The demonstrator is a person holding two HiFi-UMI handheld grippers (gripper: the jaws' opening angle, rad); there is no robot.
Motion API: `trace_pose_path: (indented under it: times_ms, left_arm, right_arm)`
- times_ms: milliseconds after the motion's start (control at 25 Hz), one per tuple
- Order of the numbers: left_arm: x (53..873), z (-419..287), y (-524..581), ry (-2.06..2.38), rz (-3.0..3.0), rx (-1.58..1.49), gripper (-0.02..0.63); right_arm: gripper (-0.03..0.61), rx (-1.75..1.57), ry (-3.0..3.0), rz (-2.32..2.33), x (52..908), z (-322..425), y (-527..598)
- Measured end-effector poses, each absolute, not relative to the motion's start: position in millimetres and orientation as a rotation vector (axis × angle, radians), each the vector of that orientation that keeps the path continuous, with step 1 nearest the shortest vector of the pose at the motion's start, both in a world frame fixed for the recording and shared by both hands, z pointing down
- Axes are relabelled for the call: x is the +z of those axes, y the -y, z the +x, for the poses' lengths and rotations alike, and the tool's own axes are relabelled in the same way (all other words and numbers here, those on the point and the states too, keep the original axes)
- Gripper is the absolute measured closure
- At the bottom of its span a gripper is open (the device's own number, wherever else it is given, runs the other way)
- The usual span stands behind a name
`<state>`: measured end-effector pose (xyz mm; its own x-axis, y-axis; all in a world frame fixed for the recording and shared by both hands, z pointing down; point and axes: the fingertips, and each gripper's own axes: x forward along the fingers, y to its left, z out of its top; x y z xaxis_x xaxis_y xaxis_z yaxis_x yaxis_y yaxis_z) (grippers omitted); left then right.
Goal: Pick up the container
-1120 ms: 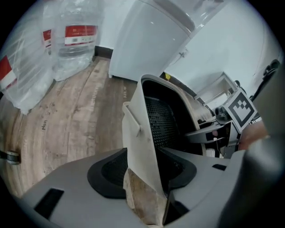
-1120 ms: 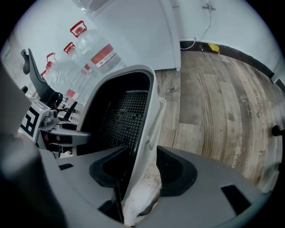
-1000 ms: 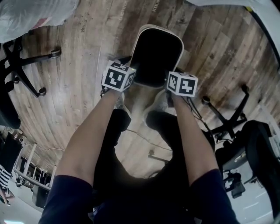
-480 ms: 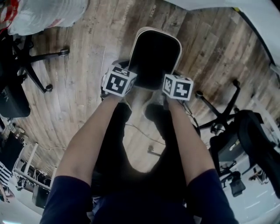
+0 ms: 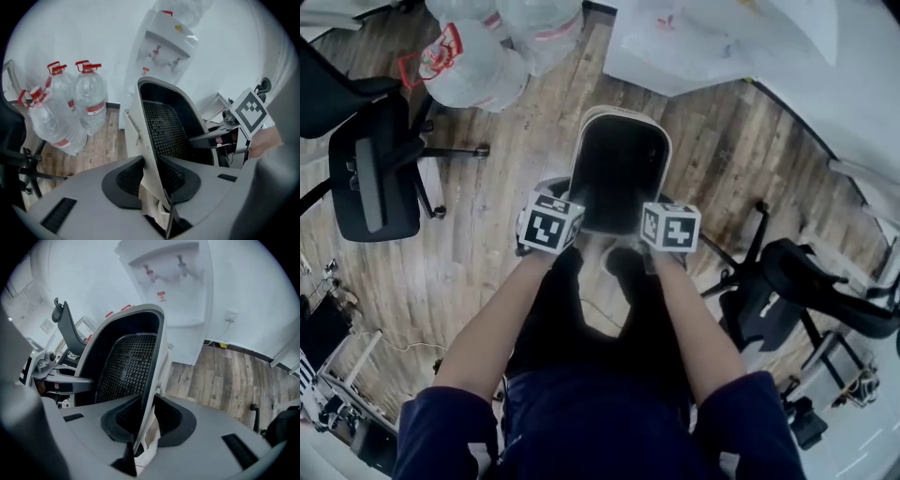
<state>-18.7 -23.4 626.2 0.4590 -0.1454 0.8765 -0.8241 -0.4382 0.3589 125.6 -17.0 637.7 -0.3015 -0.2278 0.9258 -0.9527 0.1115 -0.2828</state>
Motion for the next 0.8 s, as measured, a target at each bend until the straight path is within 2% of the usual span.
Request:
trace_pose_path:
  times_ms: [400, 800]
  left_arm:
    - [445, -54, -5, 0.884, 1.916, 0.953, 0.499]
    - [364, -68, -44, 0.911, 1.965, 0.891, 0.499]
  right_arm:
    - [0.5, 1.165, 1.742, 1.213, 456, 91, -4]
    - [0.502, 1.11, 1.791, 1.276, 372, 77, -41]
